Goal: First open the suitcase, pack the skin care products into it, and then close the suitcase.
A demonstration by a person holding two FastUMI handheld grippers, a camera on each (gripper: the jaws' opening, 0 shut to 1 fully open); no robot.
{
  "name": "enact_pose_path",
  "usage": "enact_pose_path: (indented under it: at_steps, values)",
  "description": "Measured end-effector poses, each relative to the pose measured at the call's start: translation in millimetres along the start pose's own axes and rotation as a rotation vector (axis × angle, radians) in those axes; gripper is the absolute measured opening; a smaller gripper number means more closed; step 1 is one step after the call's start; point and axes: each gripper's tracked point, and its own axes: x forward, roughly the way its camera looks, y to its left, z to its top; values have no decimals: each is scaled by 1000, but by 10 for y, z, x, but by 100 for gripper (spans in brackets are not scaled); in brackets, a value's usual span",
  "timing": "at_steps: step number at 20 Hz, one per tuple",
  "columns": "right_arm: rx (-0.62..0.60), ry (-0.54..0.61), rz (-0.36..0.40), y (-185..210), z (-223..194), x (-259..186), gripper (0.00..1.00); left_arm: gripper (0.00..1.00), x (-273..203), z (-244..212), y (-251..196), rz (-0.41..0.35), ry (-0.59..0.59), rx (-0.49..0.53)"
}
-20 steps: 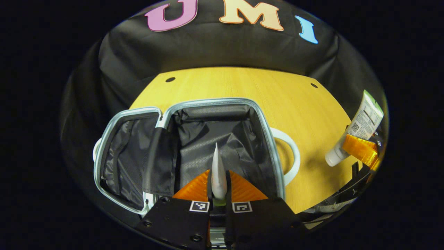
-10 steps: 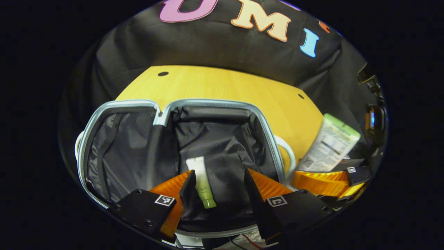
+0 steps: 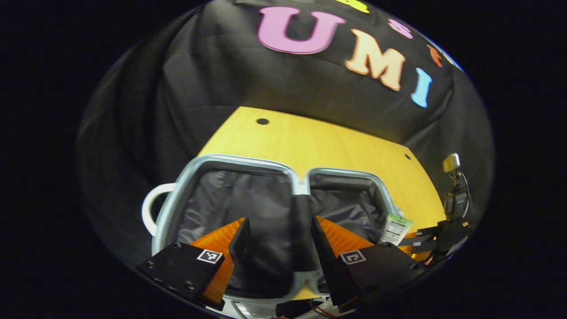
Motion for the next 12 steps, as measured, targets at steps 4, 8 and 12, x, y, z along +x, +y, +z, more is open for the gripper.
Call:
enact_pose_path:
  at_steps: [4, 8, 12]
  values:
    - [-55, -118, -30, 116, 312, -95, 98, 86, -12, 107, 986, 145, -33, -62]
    - [-35, -204, -42, 190, 569, -243, 93, 86, 89, 47, 1708, 234, -18, -150]
    - [18, -263, -70, 117, 711, -357, 98, 86, 366, -93, 2048, 260, 33, -197]
